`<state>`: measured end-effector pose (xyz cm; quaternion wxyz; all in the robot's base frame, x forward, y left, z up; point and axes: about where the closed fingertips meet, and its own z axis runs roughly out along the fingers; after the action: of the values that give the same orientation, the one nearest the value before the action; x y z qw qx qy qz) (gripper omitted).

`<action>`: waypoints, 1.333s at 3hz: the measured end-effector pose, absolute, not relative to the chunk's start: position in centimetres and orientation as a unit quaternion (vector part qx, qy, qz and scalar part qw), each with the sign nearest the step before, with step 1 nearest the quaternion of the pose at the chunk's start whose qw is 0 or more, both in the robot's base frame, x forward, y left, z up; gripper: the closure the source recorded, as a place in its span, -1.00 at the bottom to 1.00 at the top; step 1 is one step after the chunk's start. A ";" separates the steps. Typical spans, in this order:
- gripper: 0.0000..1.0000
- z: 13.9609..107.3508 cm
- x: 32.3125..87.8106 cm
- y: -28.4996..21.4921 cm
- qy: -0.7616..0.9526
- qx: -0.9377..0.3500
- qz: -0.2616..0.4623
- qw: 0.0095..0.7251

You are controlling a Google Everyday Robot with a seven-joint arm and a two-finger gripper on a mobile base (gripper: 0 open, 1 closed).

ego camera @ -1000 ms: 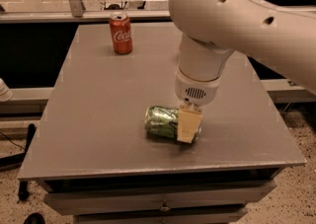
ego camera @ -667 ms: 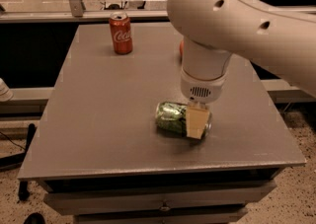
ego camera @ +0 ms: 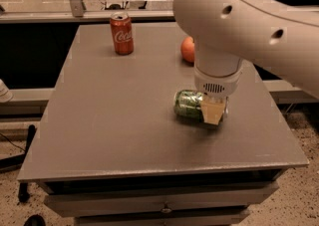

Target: Knock green can over

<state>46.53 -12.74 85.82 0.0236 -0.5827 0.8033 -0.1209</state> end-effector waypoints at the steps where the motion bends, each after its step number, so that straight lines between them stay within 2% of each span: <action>1: -1.00 86.5 46.7 -12.8 0.805 -0.578 -0.129 0.041; 3: -1.00 86.7 46.1 -12.0 0.807 -0.575 -0.115 0.072; 4: -1.00 88.0 45.1 -12.7 0.814 -0.560 -0.086 0.128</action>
Offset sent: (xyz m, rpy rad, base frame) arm -0.0043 0.0083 0.0120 0.0702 -0.0773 -0.0044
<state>45.06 -12.71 88.02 0.1283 -0.5603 0.8138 -0.0855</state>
